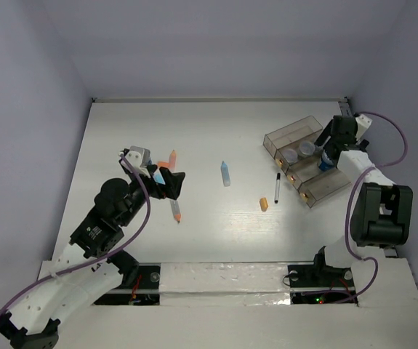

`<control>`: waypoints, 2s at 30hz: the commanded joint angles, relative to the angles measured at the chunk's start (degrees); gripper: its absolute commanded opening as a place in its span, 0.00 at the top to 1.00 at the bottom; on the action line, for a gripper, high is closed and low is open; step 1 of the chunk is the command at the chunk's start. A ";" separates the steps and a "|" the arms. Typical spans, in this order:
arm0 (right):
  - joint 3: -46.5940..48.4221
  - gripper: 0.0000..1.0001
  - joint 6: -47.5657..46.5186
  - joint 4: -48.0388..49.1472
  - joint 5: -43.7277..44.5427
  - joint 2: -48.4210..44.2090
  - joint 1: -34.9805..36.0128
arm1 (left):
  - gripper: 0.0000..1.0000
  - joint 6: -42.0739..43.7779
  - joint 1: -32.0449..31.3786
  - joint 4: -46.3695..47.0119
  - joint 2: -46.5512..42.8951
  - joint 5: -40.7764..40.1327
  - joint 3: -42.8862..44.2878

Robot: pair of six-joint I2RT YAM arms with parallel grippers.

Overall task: Sort the stationery into containers
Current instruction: Place the stationery in the storage box, then pick up the stationery from the corner of the board.

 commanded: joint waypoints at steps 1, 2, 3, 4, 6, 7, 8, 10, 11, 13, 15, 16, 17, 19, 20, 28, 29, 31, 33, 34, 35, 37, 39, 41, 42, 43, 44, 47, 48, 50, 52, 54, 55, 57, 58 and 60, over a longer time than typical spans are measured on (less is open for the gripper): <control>1.62 0.00 0.27 2.00 -1.55 -5.49 -0.42 | 0.01 0.19 0.21 1.49 0.82 -0.79 2.46; 1.71 0.00 0.27 1.83 -2.44 -6.29 -0.42 | 0.01 0.18 0.73 1.49 1.00 -0.79 2.47; 1.89 0.00 0.18 1.48 -3.58 -7.08 -0.42 | 0.01 0.18 0.74 1.49 1.26 -0.88 2.47; 1.80 0.00 0.36 1.30 -7.50 -8.05 -0.42 | 0.01 0.10 1.34 1.49 1.87 -1.05 2.55; 1.02 0.00 0.27 1.91 -13.23 -11.73 -0.42 | 0.01 -0.17 2.05 1.31 2.75 -1.32 2.64; -0.29 0.00 0.53 2.18 -18.56 -13.14 0.80 | 0.01 -0.34 3.01 1.23 3.89 -1.32 2.73; -1.09 0.00 0.62 2.53 -21.05 -15.77 1.85 | 0.01 -0.61 3.63 1.14 4.42 -1.32 2.90; -2.67 0.00 0.80 2.88 -27.71 -18.42 6.14 | 0.01 -0.78 6.09 0.87 6.87 -1.06 3.17; -4.77 0.00 0.88 3.05 -29.32 -19.73 8.09 | 0.01 -0.96 7.14 0.53 7.76 -1.14 3.60; -6.71 0.00 0.27 4.11 -33.62 -23.25 12.04 | 0.01 -1.66 11.00 -0.35 10.47 -1.15 3.87; -9.34 0.00 0.01 5.16 -36.01 -25.19 17.58 | 0.01 -2.10 14.08 -1.06 12.59 -0.88 4.13; -10.06 0.00 -0.08 5.43 -38.54 -27.11 18.99 | 0.01 -2.45 16.88 -1.15 14.86 -0.27 4.31; -10.85 0.00 0.01 6.13 -39.35 -28.00 21.44 | 0.01 -2.63 18.04 -1.32 16.02 -0.09 4.75; -13.57 0.00 0.27 7.44 -41.02 -30.54 23.48 | 0.01 -2.98 19.89 -2.11 20.13 0.00 5.54; -14.36 0.00 0.27 8.23 -43.20 -31.08 24.36 | 0.01 -3.15 21.90 -2.38 21.46 0.09 5.80; -17.88 0.00 -1.05 11.14 -48.58 -35.74 26.74 | 0.01 -5.09 26.84 -5.01 33.50 -3.87 8.44; -18.15 0.00 -1.14 10.88 -49.89 -35.92 27.26 | 0.01 -5.26 26.84 -5.10 34.39 -5.00 8.70; -19.12 0.00 -1.14 11.75 -50.78 -37.14 27.27 | 0.01 -6.05 27.37 -5.19 37.37 -6.94 10.19; -20.51 0.00 -0.87 12.63 -51.48 -37.94 27.27 | 0.01 -6.41 27.37 -4.49 39.40 -8.34 12.03; -20.61 0.00 -0.87 12.64 -52.10 -37.94 27.27 | 0.02 -6.50 27.37 -4.31 41.76 -9.22 12.83; -20.87 0.00 -0.61 12.81 -53.32 -38.03 27.27 | 0.02 -6.41 27.89 -3.96 43.00 -9.58 13.71; -21.66 0.00 -0.26 13.52 -54.47 -38.64 27.27 | 0.04 -5.62 27.89 -2.65 47.64 -10.02 16.34; -21.84 0.00 -0.17 13.60 -54.83 -39.08 27.27 | 0.06 -5.09 27.89 -2.64 51.43 -9.85 19.77; -21.58 0.00 -0.43 13.17 -54.91 -39.87 27.79 | 0.08 -4.74 28.42 -2.90 56.44 -10.54 21.79; -21.49 0.00 -0.52 12.29 -55.00 -40.13 27.79 | 0.08 -4.74 28.42 -2.99 57.94 -10.90 23.37; -21.14 0.00 -0.70 11.76 -55.18 -40.31 27.79 | 0.08 -4.74 28.42 -3.25 59.08 -11.16 23.99; -20.96 0.00 -0.87 11.41 -55.35 -40.75 27.79 | 0.09 -4.65 29.12 -3.52 60.92 -12.12 24.61; -21.05 0.00 -0.87 11.14 -55.44 -41.28 27.79 | 0.11 -4.39 29.65 -3.96 63.05 -12.66 26.19; -21.05 0.00 -0.87 11.14 -55.44 -41.37 27.79 | 0.11 -4.30 30.26 -4.40 63.40 -12.75 26.81; -21.22 0.00 -0.61 11.49 -55.44 -41.28 27.79 | 0.14 -4.13 30.27 -4.58 64.02 -13.97 27.25; -21.23 0.00 -0.61 11.76 -55.62 -40.84 27.79 | 0.21 -3.95 30.27 -4.40 64.28 -14.24 27.08; -21.31 0.00 -0.52 11.93 -55.62 -40.49 27.79 | 0.25 -3.77 30.27 -4.22 64.45 -14.42 26.73; -21.31 0.00 -0.43 11.93 -55.53 -40.49 27.79 | 0.27 -3.86 30.27 -4.22 64.63 -14.42 26.55; -21.23 0.00 -0.43 11.93 -55.36 -40.49 27.79 | 0.40 -3.69 30.27 -4.40 64.98 -14.59 26.55; -21.40 0.00 -0.52 11.85 -55.18 -40.66 27.79 | 0.48 -3.42 30.27 -4.40 64.64 -14.85 26.55; -21.31 0.00 -0.61 11.85 -54.48 -40.67 27.79 | 0.53 -3.16 30.27 -4.75 63.84 -15.47 27.07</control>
